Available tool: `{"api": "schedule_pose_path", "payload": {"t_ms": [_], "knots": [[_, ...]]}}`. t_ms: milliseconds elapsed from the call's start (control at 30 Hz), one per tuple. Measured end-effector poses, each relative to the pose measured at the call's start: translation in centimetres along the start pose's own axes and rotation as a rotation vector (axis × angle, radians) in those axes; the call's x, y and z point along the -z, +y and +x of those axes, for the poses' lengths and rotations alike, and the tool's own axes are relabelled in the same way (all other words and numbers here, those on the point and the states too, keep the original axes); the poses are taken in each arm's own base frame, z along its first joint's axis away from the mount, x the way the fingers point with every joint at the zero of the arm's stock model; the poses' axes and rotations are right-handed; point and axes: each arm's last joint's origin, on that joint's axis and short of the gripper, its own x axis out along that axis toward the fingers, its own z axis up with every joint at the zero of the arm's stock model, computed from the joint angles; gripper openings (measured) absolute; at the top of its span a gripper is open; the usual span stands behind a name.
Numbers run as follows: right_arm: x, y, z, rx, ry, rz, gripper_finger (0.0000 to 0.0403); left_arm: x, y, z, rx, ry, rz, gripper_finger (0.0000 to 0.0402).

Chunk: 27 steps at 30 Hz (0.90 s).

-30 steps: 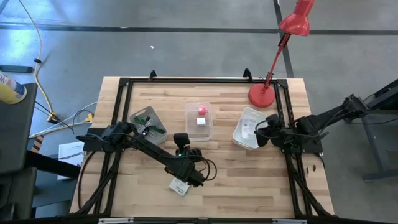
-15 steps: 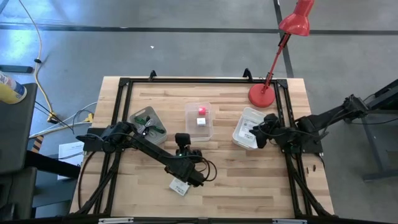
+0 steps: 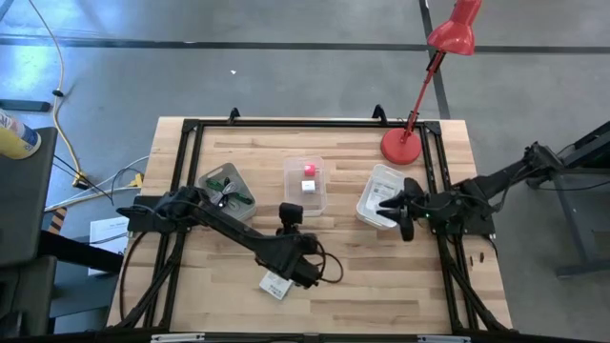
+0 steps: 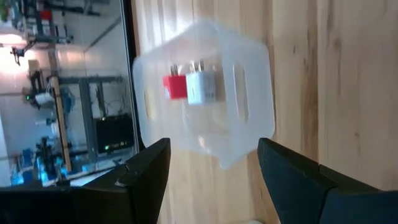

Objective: Pick and place items into bin
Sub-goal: Put the card reader box into the white bin

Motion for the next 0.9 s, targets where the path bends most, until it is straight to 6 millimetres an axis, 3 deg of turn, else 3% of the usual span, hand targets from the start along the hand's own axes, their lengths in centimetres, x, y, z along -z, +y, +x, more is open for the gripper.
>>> {"api": "schedule_pose_path", "payload": {"t_ms": [267,733,900], "knots": [[1.1,2.1,0.3,-0.091,0.023,-0.087,0.0118,-0.8,0.8,-2.3,0.093,-0.058,0.102,0.0232],[4.1,7.0,3.6,-0.265,0.026,-0.148,0.0117,1.9,-2.3,-6.7,0.186,-0.009,0.082,0.0232],[6.1,8.0,5.1,-0.276,0.062,-0.177,0.0118,2.5,-3.7,-6.6,0.257,0.039,0.033,0.0232]]}}
